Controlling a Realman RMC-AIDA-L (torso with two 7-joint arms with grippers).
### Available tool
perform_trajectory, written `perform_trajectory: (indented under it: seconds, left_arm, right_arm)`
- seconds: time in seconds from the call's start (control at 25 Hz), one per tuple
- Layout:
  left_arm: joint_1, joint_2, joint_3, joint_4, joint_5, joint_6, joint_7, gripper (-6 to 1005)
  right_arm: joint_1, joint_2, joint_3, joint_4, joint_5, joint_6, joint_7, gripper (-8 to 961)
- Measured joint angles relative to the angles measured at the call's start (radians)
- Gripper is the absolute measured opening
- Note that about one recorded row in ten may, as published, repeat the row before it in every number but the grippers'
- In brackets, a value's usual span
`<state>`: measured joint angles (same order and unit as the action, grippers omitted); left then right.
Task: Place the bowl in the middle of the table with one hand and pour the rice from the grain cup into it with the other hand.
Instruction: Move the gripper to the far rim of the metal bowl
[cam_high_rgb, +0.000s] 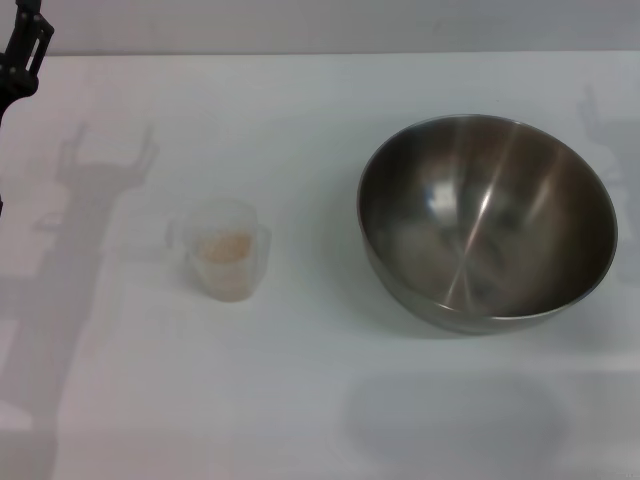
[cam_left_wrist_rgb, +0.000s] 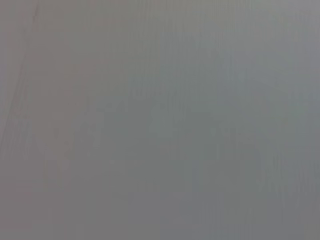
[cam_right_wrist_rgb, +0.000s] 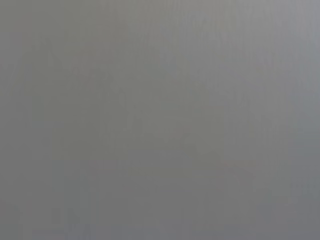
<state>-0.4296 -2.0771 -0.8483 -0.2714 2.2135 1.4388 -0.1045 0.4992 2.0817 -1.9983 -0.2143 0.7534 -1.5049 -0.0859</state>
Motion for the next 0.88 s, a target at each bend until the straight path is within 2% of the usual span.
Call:
perform_trajectory:
  seconds: [0.88]
  left_arm:
    - [-0.005, -0.001, 0.001, 0.0, 0.004, -0.006, 0.0, 868]
  right_arm:
    - [0.006, -0.001, 0.0, -0.005, 0.0, 0.011, 0.001, 643]
